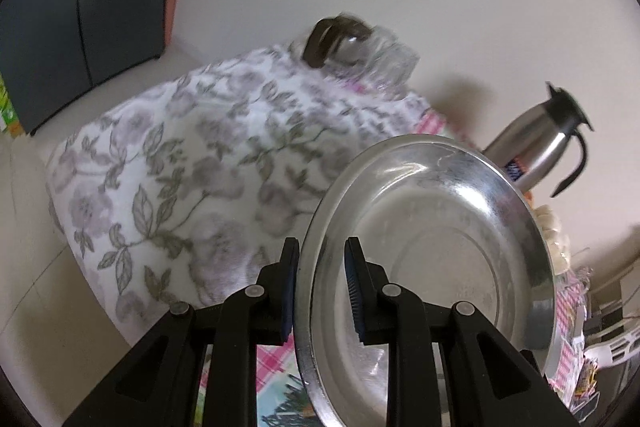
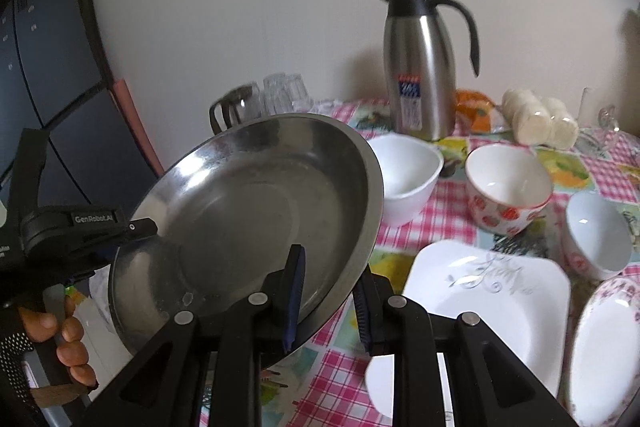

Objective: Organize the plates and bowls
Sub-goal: 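Lift the steel tray with both grippers and carry it past the bowls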

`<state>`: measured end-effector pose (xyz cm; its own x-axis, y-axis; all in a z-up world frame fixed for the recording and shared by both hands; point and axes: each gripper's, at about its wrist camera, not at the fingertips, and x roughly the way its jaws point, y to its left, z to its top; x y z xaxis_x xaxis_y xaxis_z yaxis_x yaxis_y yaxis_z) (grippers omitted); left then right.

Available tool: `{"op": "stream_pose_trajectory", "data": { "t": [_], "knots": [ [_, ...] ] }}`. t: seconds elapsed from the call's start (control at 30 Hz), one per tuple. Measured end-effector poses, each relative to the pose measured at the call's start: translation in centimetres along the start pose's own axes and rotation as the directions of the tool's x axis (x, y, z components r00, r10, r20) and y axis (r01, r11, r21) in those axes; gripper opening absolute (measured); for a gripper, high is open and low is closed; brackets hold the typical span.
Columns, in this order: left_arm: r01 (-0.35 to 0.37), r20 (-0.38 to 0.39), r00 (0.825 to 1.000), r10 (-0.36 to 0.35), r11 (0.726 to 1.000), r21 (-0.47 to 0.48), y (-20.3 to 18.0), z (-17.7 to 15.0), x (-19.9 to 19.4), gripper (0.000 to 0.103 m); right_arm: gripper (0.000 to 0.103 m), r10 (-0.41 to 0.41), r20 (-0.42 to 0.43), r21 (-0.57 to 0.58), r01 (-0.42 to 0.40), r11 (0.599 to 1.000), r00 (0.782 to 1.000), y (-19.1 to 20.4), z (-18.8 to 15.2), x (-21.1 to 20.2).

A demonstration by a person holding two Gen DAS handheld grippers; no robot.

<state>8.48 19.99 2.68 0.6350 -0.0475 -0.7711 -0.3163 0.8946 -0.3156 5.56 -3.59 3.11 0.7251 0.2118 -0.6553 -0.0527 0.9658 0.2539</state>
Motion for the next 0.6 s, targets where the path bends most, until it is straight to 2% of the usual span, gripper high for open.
{"op": "stream_pose_trajectory", "data": {
  "t": [0.27, 0.6],
  "knots": [
    [0.057, 0.014, 0.998, -0.057, 0.998, 0.037, -2.8, -0.9, -1.7, 0.024, 0.024, -0.03, 0.065, -0.009, 0.031, 0.999, 0.997, -1.5, 1.0, -4.0],
    [0.109, 0.002, 0.994, -0.11, 0.99, 0.091, -6.6, -3.0, -2.7, 0.024, 0.024, -0.082, 0.095, 0.009, 0.082, 0.997, 0.992, -4.7, 0.7, -7.6]
  ]
}}
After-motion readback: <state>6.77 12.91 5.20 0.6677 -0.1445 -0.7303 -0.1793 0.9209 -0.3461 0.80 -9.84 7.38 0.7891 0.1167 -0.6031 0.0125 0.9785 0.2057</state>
